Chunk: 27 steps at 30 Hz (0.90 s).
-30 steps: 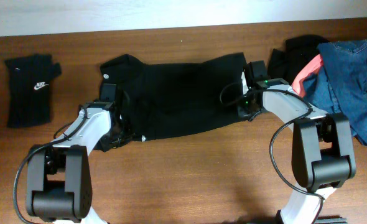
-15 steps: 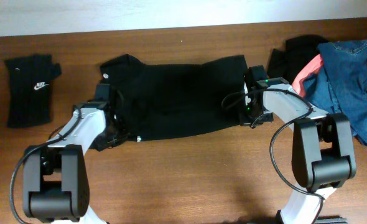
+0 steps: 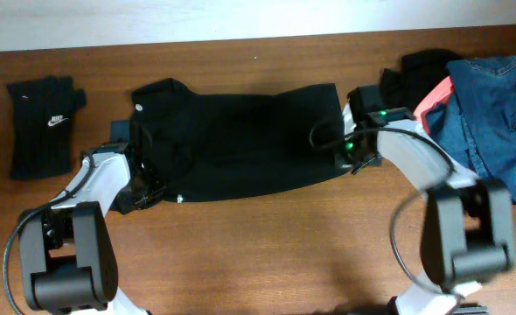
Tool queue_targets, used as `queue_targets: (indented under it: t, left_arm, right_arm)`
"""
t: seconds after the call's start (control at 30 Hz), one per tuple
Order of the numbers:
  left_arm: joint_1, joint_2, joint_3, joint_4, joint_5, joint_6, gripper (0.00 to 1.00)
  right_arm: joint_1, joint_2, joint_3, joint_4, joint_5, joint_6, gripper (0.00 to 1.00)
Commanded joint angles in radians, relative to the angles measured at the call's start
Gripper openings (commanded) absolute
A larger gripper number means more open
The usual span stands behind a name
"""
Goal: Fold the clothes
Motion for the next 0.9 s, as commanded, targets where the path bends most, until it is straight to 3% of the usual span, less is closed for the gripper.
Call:
queue_targets:
  t: [0.0,0.63,0.87]
  left_arm:
    - [0.022,0.041,-0.045,-0.006,-0.104,-0.013,0.30]
    - [0.022,0.041,-0.045,-0.002,-0.097,-0.013,0.29]
    - [0.022,0.041,-0.045,-0.002,-0.097,-0.013,0.30]
  right_arm:
    - [-0.001,-0.094,0.000,0.021,-0.020,0.004,0.04]
    - [0.000,0.154,0.000,0.170,-0.009,-0.074,0.04]
    - [-0.001,0.190,-0.002,0.070,0.018,-0.098,0.04]
